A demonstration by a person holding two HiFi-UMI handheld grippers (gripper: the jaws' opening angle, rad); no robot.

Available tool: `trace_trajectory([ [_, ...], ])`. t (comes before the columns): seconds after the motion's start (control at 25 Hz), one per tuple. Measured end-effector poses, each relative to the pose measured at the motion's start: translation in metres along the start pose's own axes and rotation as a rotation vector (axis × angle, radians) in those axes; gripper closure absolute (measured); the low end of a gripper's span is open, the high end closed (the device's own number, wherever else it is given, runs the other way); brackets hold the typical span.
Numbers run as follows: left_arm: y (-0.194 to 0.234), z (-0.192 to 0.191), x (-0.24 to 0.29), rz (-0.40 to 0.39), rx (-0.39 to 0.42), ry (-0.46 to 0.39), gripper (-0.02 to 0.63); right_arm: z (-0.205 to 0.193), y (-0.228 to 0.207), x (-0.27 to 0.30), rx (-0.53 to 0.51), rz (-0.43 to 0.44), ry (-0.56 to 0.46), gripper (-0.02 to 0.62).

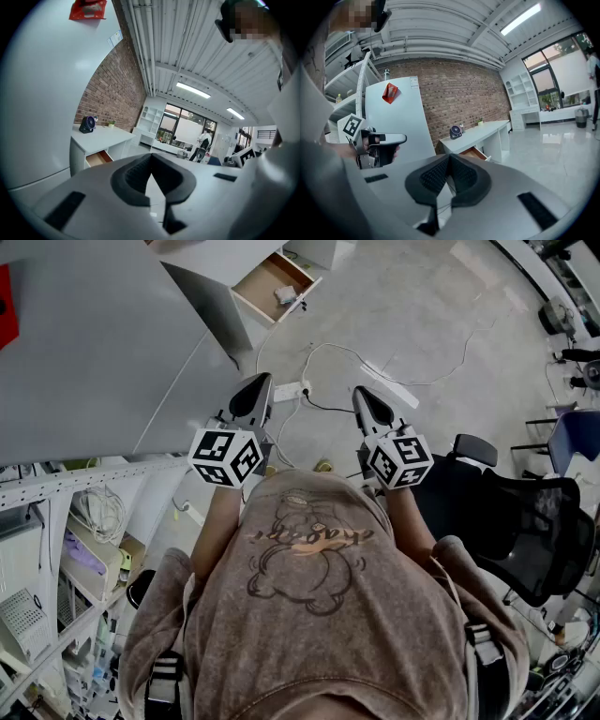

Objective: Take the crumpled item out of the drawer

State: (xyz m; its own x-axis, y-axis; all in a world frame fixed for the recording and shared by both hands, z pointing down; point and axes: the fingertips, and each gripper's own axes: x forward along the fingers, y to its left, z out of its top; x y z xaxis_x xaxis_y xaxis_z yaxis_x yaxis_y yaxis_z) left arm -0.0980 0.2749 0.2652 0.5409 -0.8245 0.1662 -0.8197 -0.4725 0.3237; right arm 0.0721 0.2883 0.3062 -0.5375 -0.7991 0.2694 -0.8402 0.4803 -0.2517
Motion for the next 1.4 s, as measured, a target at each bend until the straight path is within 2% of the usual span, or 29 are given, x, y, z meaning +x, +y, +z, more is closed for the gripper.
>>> trace_trajectory([
  [0.24, 0.003, 0.003, -0.003, -0.014, -0.006, 0.009, 0.598, 0.005, 0.006, 0.002, 0.015, -0.021, -0.026, 0.598],
  [0.72, 0.035, -0.018, 0.008, -0.127, -0.011, 0.07, 0.598, -0.02, 0.022, 0.02, 0.056, -0.114, -0.036, 0.598],
  [1.0, 0.044, -0.014, 0.039, -0.161, -0.004, 0.067, 0.598, -0.018, -0.003, 0.04, 0.062, -0.151, -0.037, 0.598],
  [1.4, 0.07, -0.001, 0.112, -0.137, -0.01, 0.083, 0.598, 0.008, -0.049, 0.112, 0.059, -0.099, -0.011, 0.598],
])
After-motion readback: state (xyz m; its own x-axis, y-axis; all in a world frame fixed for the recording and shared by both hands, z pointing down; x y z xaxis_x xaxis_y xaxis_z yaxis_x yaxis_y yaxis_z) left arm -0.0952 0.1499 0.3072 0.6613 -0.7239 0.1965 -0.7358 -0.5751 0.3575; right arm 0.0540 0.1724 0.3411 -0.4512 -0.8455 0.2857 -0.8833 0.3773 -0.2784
